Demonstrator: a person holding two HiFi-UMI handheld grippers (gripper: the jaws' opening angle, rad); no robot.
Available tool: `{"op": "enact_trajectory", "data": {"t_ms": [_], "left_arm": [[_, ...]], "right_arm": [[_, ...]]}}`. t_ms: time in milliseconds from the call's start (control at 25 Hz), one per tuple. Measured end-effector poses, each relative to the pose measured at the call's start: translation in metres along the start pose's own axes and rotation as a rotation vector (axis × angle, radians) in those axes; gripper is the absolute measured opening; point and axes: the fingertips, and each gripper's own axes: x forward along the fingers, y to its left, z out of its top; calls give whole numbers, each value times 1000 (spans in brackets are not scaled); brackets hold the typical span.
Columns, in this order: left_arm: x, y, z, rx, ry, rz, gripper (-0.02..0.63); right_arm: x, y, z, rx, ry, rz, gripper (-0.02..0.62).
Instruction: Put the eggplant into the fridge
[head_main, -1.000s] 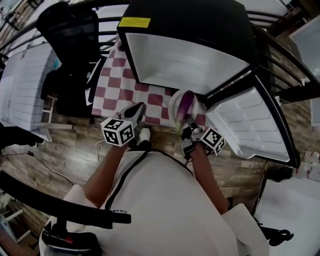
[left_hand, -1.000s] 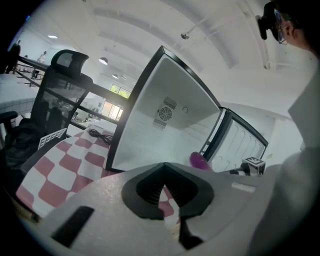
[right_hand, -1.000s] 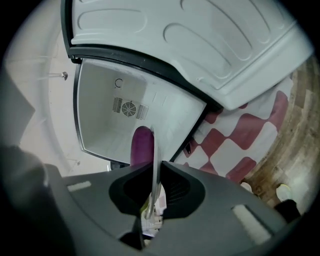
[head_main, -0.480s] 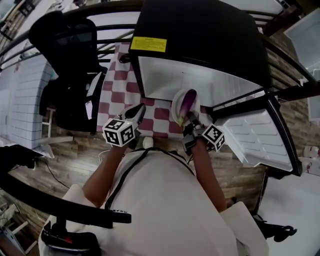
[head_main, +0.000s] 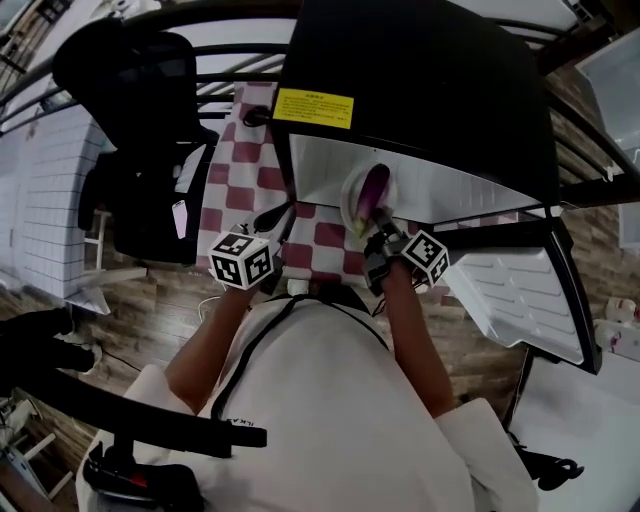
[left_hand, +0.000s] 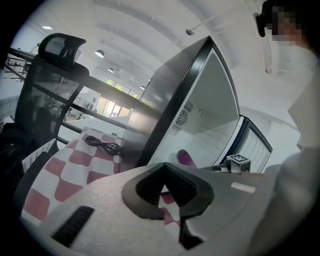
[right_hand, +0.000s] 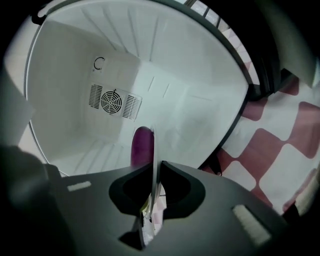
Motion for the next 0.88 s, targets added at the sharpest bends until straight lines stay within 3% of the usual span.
{"op": "enact_trajectory", "data": {"t_ms": [560,880], "left_arm": [[11,5,11,-36,-66,147,2],[32,-4,7,-18,-61,157,2]], "right_arm": [[86,-2,14,-46,177,22,38],[110,-12,13,-90,220,-1,38]]}}
